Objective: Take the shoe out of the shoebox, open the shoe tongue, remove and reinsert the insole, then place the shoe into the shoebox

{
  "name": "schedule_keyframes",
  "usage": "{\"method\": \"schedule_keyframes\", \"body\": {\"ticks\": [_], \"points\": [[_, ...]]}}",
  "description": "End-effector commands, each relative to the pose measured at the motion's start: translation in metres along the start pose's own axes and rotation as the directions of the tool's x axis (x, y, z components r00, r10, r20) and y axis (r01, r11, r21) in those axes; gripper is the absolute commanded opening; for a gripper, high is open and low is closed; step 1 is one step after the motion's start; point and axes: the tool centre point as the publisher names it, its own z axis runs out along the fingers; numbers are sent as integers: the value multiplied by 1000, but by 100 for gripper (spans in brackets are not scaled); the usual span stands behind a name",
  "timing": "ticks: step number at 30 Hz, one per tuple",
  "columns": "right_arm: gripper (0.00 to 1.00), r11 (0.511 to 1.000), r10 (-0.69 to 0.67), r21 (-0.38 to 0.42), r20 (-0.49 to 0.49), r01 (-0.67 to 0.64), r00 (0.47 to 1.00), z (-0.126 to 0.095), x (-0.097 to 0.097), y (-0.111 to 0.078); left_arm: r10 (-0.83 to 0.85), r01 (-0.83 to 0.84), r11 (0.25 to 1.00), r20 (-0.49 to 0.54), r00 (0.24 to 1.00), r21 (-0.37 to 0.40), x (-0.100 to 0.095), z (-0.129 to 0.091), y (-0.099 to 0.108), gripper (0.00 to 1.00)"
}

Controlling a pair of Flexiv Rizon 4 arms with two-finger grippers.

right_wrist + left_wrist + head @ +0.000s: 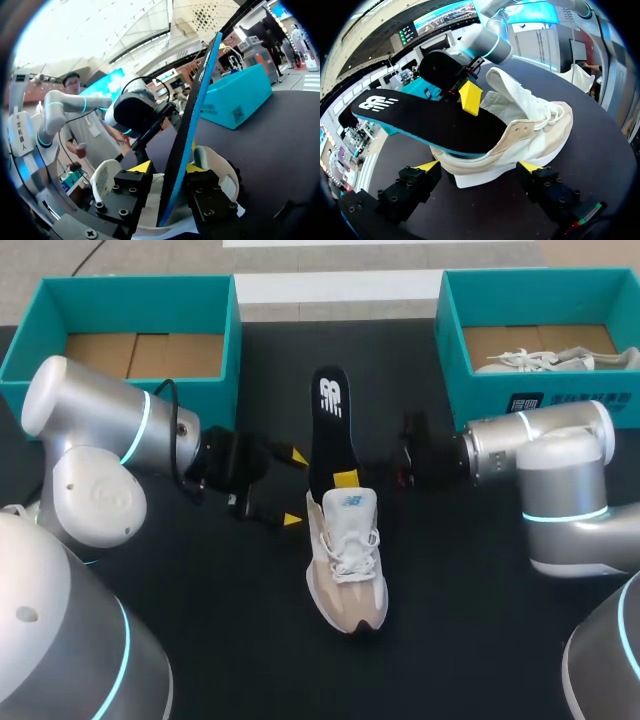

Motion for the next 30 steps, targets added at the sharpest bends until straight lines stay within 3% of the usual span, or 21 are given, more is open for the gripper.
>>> {"method": "schedule_keyframes", "body": {"ticks": [1, 7, 9, 10, 11, 25, 30], "points": [[35, 999, -4, 32, -17, 4, 1000, 2, -7, 8, 0, 0, 1000, -1, 1000, -6, 0, 0, -1, 100], [29, 998, -3, 57, -22, 4, 1000, 3, -12, 11, 0, 0, 1000, -1, 1000, -6, 0, 0, -1, 100], [18, 998, 6, 61, -22, -5, 1000, 2, -12, 11, 0, 0, 1000, -1, 1000, -6, 0, 0, -1, 100], [5, 998, 11, 65, -19, -9, 1000, 1, -11, 10, 0, 0, 1000, -1, 1000, -6, 0, 0, -1, 100], [0, 998, 12, 66, -18, -10, 1000, 1, -11, 10, 0, 0, 1000, -1, 1000, -6, 0, 0, -1, 100], [0, 994, 97, 58, 3, -97, 995, 6, 14, -24, 0, 0, 1000, -1, 1000, -6, 0, 0, -1, 100], [0, 984, 146, 98, 3, -146, 989, 9, 18, -39, 0, 0, 1000, -1, 1000, -6, 0, 0, -1, 100]]}}
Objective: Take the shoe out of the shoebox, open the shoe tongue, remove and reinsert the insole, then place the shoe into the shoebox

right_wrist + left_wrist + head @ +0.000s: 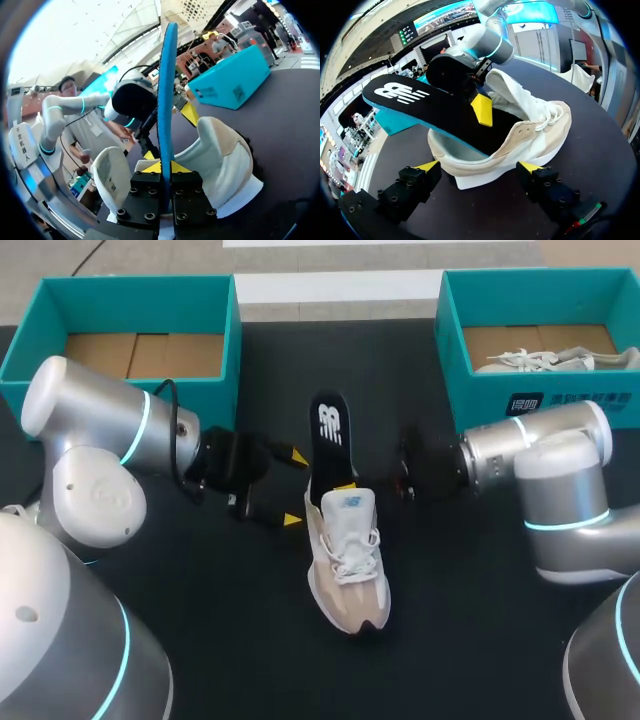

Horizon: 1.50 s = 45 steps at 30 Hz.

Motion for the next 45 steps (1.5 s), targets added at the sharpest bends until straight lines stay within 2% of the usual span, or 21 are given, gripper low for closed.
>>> {"method": "schedule_keyframes", "body": {"ticks": [1, 6, 7, 8, 10, 14, 19, 21, 23, 28, 31, 37, 40, 45], "points": [[0, 1000, 18, 17, 8, -18, 1000, 5, 3, -9, 0, 0, 1000, -1, 1000, -6, 0, 0, -1, 100], [0, 1000, 20, 16, 12, -20, 1000, 2, 4, -7, 0, 0, 1000, -1, 1000, -6, 0, 0, -1, 100], [3, 1000, 16, 17, 14, -16, 1000, 1, 4, -5, 0, 0, 1000, -1, 1000, -6, 0, 0, -1, 100], [12, 1000, 7, 18, 17, -7, 1000, 0, 4, -2, 0, 0, 1000, -1, 1000, -6, 0, 0, -1, 100], [24, 1000, -10, 23, 22, 9, 1000, -2, 3, 5, 0, 0, 1000, -1, 1000, -6, 0, 0, -1, 100], [27, 999, -38, 35, 19, 37, 999, -5, -1, 15, 0, 0, 1000, -1, 1000, -6, 0, 0, -1, 100], [24, 997, -64, 50, 12, 63, 998, -9, -8, 28, 0, 0, 1000, -1, 1000, -6, 0, 0, -1, 100], [17, 996, -65, 62, -2, 65, 998, -7, -11, 30, 0, 0, 1000, -1, 1000, -6, 0, 0, -1, 100], [0, 996, -60, 65, -22, 61, 998, -6, -13, 31, 0, 0, 1000, -1, 1000, -6, 0, 0, -1, 100], [0, 996, -30, 80, -114, 39, 993, 2, -13, 24, 0, 0, 1000, -1, 1000, -6, 0, 0, -1, 100], [0, 995, 0, 100, -134, 14, 991, 7, -9, 16, 0, 0, 1000, -1, 1000, -6, 0, 0, -1, 100], [0, 993, 59, 104, -107, -47, 993, 5, 2, -10, 0, 0, 1000, -1, 1000, -6, 0, 0, -1, 100], [0, 993, 75, 101, -96, -66, 993, 4, 6, -16, 0, 0, 1000, -1, 1000, -6, 0, 0, -1, 100], [0, 993, 66, 99, -81, -58, 995, 3, 4, -12, 0, 0, 1000, -1, 1000, -6, 0, 0, -1, 100]]}}
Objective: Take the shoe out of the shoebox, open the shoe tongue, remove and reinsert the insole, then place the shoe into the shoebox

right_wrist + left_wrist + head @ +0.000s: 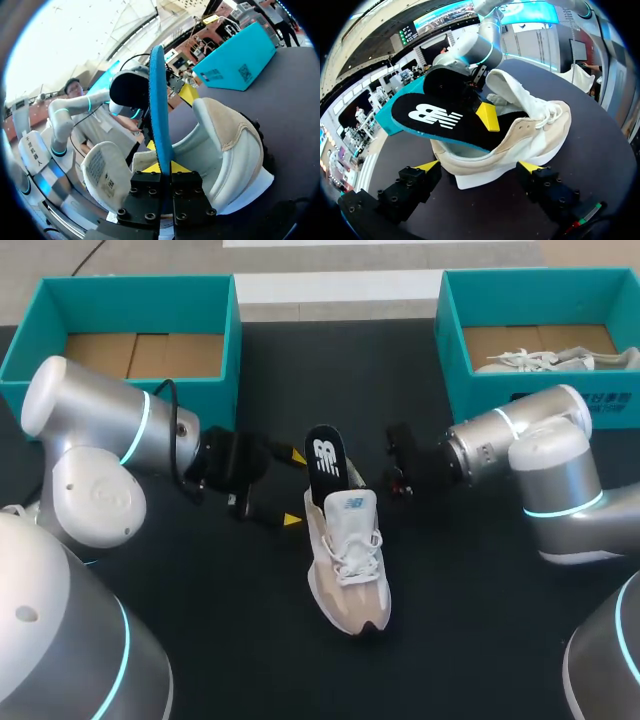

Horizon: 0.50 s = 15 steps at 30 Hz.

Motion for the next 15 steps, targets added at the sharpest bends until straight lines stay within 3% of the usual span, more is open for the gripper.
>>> {"method": "schedule_keyframes", "body": {"ticks": [1, 2, 3, 5, 13, 15], "points": [[0, 1000, -19, 0, 37, 19, 999, -1, 4, 3, 0, 0, 1000, -1, 1000, -6, 0, 0, -1, 100], [10, 1000, -29, 2, 39, 28, 999, -2, 4, 8, 0, 0, 1000, -1, 1000, -6, 0, 0, -1, 100], [11, 999, -38, 6, 43, 37, 998, -3, 4, 12, 0, 0, 1000, -1, 1000, -6, 0, 0, -1, 100], [24, 998, -56, 11, 49, 56, 997, -5, 4, 19, 0, 0, 1000, -1, 1000, -6, 0, 0, -1, 100], [24, 994, -103, 44, 47, 101, 994, -11, 1, 42, 0, 0, 1000, -1, 1000, -6, 0, 0, -1, 100], [19, 993, -107, 49, 42, 105, 993, -12, -2, 45, 0, 0, 1000, -1, 1000, -6, 0, 0, -1, 100]]}}
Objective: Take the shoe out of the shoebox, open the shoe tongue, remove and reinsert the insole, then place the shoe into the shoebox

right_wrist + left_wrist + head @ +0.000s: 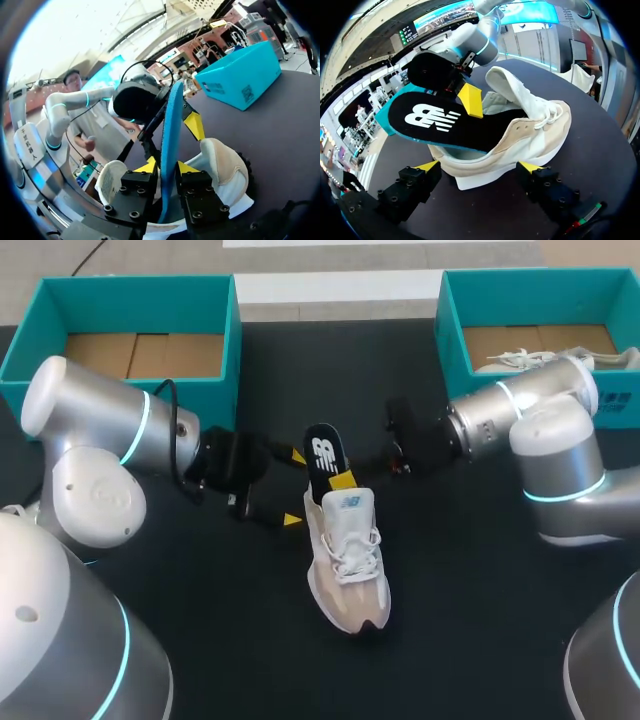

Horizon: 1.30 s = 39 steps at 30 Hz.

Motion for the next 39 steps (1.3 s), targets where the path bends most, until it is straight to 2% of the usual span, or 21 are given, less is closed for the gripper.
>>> {"method": "schedule_keyframes", "body": {"ticks": [1, 3, 7, 15, 19, 22, 23, 25, 26, 29, 31, 33, 35, 39], "points": [[16, 1000, 1, 24, -15, 0, 1000, -2, -6, 6, 0, 0, 1000, -1, 1000, -6, 0, 0, -1, 100], [0, 1000, 5, 25, -22, -5, 1000, -2, -8, 6, 0, 0, 1000, -1, 1000, -6, 0, 0, -1, 100], [0, 1000, 16, 5, -47, -16, 999, -1, -5, -3, 0, 0, 1000, -1, 1000, -6, 0, 0, -1, 100], [0, 990, 124, 72, -95, -117, 988, 12, 8, -31, 0, 0, 1000, -1, 1000, -6, 0, 0, -1, 100], [0, 985, 154, 90, -85, -146, 984, 15, 14, -36, 0, 0, 1000, -1, 1000, -6, 0, 0, -1, 100], [0, 986, 147, 84, -62, -142, 987, 12, 14, -34, 0, 0, 1000, -1, 1000, -6, 0, 0, -1, 100], [0, 987, 142, 83, -59, -137, 988, 10, 14, -33, 0, 0, 1000, -1, 1000, -6, 0, 0, -1, 100], [18, 990, 122, 77, -38, -118, 992, 6, 13, -26, 0, 0, 1000, -1, 1000, -6, 0, 0, -1, 100], [23, 990, 119, 77, -37, -116, 992, 4, 13, -24, 0, 0, 1000, -1, 1000, -6, 0, 0, -1, 100], [28, 992, 96, 84, -26, -94, 995, -1, 10, -13, 0, 0, 1000, -1, 1000, -6, 0, 0, -1, 100], [27, 992, 88, 93, -23, -86, 996, -3, 6, -10, 0, 0, 1000, -1, 1000, -6, 0, 0, -1, 100], [26, 992, 85, 95, -25, -82, 996, -4, 4, -6, 0, 0, 1000, -1, 1000, -6, 0, 0, -1, 100], [20, 992, 84, 97, -23, -81, 996, -4, 1, -5, 0, 0, 1000, -1, 1000, -6, 0, 0, -1, 100], [0, 990, 106, 97, -2, -105, 994, -5, -2, -7, 0, 0, 1000, -1, 1000, -6, 0, 0, -1, 100]]}}
